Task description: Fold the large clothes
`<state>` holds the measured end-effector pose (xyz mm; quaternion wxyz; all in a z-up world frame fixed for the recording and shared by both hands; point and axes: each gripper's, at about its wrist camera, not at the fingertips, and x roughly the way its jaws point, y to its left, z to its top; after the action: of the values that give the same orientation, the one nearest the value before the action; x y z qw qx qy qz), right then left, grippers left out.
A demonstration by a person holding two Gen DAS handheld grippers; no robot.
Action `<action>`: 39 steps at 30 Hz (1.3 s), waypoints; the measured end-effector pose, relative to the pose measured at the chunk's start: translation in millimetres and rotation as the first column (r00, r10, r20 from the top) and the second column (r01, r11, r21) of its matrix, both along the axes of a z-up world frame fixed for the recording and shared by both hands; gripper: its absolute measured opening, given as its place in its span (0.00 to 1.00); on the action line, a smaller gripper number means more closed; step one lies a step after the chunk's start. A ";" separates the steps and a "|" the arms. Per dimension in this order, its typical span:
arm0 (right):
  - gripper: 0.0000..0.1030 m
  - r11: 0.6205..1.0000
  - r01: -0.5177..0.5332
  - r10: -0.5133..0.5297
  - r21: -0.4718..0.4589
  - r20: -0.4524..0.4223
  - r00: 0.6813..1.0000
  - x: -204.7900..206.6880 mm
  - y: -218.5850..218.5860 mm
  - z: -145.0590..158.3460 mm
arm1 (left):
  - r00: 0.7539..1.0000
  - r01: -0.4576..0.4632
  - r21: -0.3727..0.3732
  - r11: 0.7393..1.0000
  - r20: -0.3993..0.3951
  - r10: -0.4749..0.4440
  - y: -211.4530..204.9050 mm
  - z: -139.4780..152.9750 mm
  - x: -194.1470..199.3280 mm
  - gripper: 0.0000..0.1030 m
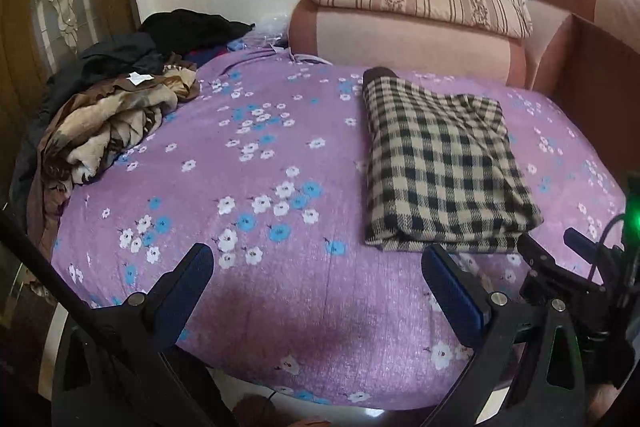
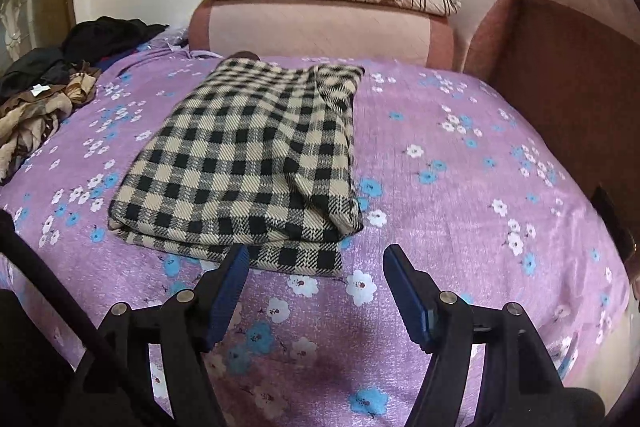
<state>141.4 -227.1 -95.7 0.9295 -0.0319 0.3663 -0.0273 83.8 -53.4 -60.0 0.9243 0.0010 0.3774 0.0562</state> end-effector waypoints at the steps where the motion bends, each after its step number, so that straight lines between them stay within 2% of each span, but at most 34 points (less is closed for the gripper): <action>1: 0.72 1.000 0.001 -0.001 -0.002 -0.005 1.000 0.7 0.5 -1.0 | 1.000 0.004 0.001 1.000 -0.007 -0.004 -1.2 -1.3 0.4 1.00; 10: 0.72 0.999 0.003 -0.003 -0.049 -0.016 1.000 2.1 6.0 -5.5 | 0.997 0.046 -0.020 0.999 -0.060 -0.047 -6.3 -14.3 4.6 1.00; 22: 0.73 0.996 -0.003 -0.001 -0.090 -0.036 0.999 3.2 12.6 -11.8 | 0.991 0.052 -0.040 0.998 -0.118 -0.056 -5.6 -31.6 8.8 1.00; 29: 0.73 0.992 0.011 -0.013 -0.126 -0.014 1.000 2.0 14.2 -10.4 | 0.990 0.047 -0.045 0.998 -0.128 -0.052 -4.2 -35.5 10.0 1.00; 39: 0.74 0.992 0.024 -0.025 -0.126 -0.009 1.000 4.4 11.1 -9.7 | 0.990 0.054 -0.040 0.998 -0.125 -0.058 -6.1 -35.3 10.5 1.00</action>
<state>145.8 -216.0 -105.5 0.9232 -0.0861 0.3693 -0.0617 94.4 -59.6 -95.3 0.8997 -0.0015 0.4359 0.0232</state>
